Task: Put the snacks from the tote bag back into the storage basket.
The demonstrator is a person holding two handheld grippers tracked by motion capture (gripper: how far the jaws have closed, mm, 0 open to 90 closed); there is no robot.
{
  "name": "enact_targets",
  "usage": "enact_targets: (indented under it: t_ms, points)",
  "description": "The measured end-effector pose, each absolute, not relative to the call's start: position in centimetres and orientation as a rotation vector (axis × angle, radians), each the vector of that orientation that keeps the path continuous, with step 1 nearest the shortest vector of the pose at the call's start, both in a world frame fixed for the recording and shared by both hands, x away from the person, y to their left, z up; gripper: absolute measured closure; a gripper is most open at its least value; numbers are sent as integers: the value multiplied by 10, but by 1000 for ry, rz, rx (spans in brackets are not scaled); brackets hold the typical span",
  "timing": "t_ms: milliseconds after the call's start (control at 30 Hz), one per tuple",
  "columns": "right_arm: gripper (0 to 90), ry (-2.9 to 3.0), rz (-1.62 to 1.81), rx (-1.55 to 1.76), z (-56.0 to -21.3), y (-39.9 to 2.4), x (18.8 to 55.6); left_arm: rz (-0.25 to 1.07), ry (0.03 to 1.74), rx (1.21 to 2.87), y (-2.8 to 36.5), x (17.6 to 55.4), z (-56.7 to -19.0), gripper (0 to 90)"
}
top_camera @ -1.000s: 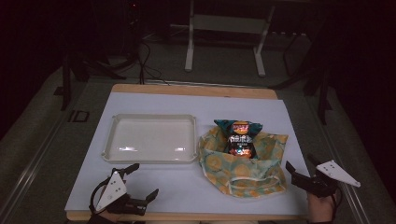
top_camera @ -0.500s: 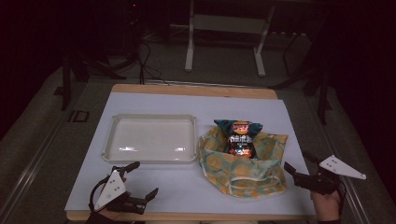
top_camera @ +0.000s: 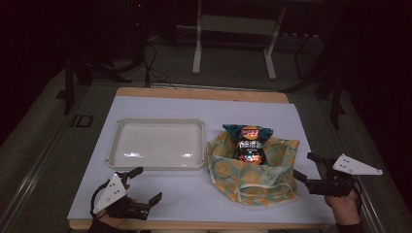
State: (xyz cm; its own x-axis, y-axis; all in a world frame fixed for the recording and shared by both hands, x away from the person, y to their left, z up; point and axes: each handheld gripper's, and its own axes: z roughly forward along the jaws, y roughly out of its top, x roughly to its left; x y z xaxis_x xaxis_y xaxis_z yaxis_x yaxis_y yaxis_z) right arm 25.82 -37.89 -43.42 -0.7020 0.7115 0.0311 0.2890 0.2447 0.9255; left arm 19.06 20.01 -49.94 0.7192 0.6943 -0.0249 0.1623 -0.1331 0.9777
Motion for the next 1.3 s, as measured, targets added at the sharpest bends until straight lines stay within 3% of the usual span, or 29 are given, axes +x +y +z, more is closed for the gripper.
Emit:
enact_targets:
  t_ms: [433, 900, 1300]
  points:
    - [109, 2073, 1415, 823, -403, -357, 283, 531, 689, 1684, 198, 190, -499, 1]
    - [141, 2098, 1425, 754, -394, -330, 327, 533, 677, 1698, 198, 190, -499, 1]
    - [210, 2177, 1462, 786, -407, -321, 368, 532, 668, 1703, 198, 191, -500, 1]
